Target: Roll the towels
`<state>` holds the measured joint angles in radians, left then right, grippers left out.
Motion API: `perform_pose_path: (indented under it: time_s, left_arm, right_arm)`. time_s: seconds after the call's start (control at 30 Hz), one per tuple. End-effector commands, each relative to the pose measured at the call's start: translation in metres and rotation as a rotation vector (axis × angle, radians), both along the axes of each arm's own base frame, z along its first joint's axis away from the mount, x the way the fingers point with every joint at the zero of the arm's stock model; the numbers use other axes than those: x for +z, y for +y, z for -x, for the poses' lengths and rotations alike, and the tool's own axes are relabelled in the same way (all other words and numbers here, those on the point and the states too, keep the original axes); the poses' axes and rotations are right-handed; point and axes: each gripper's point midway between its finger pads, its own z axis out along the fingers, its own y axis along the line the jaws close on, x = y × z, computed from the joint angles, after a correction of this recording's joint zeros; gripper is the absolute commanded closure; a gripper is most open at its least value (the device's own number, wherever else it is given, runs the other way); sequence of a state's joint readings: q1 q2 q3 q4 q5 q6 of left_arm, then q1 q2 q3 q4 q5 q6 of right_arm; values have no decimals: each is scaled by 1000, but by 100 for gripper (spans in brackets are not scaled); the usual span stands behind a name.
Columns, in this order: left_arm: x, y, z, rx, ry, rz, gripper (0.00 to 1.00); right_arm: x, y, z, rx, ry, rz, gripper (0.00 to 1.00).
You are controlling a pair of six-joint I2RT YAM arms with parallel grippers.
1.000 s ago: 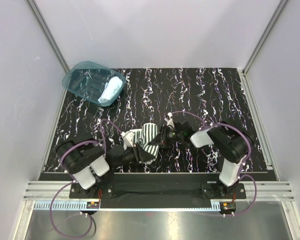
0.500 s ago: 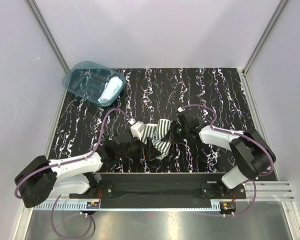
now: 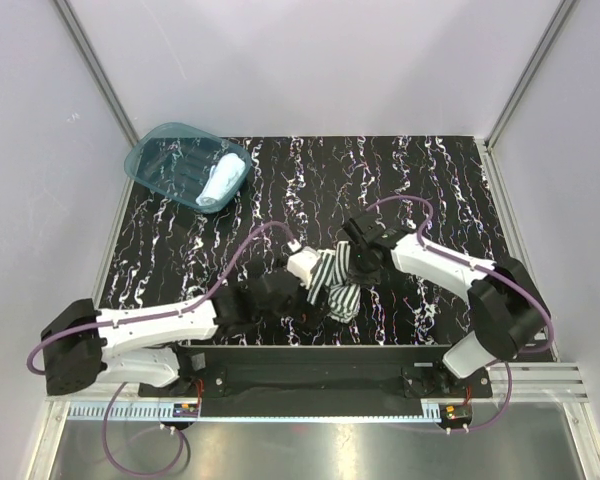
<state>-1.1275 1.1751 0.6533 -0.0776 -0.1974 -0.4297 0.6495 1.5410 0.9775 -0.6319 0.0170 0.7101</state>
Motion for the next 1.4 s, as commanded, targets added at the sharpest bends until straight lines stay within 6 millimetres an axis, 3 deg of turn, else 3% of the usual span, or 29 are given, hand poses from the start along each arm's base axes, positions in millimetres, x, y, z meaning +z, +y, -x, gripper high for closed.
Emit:
perform_pose_path:
  time_s: [0.0,0.07,0.1,0.17,0.2,0.33,0.73,0.83,0.87,0.9,0.93,0.97,1.13,1.23,1.27,1.37]
  left_arm:
    - [33,-25,-11,-2,-145,14,1]
    - [30,-39,-2,-42,-165,-8,1]
    - [40,-49,-2,-56,-197,0,1]
    - [30,-61,8,-103,-207,-41,1]
    - [38,-71,6,-109,-228,-20,1]
    - [8,-82,4,-104,-214,-77,1]
    - [-41,-116,1,-118,-143,-132,1]
    - [-51,-113,1,-80,-104,-144,28]
    - [-54,-110,2,-61,-86,-148,46]
    - [-59,-104,1,-44,-85,-161,54]
    - [-60,-101,1,-34,-81,-164,58]
    - [-62,-99,1,-27,-73,-164,69]
    - [-71,-82,2,-9,-41,-179,94]
    - [-73,-69,8,-9,-17,-166,100]
    - [-72,-68,8,-1,-10,-145,100]
    - [-74,-57,16,-12,18,-109,100]
  right_arm:
    - [-12,-15,16,29,71,151,79]
    - [-15,-13,16,37,88,161,78]
    - [-14,-11,15,42,89,160,78]
    - [-15,-9,15,44,101,164,77]
    - [-12,-8,13,48,99,162,77]
    - [-6,-2,12,66,96,137,77]
    - [-3,5,17,84,115,89,77]
    - [-1,7,17,82,108,82,76]
    - [-1,7,17,81,109,80,76]
    - [-1,6,17,79,109,82,76]
    - [0,10,20,87,124,60,76]
    - [1,11,20,88,122,55,76]
    - [3,14,21,89,124,35,75]
    - [3,10,19,88,115,56,55]
    - [5,8,17,85,110,66,35]
    - [14,6,7,74,94,67,17]
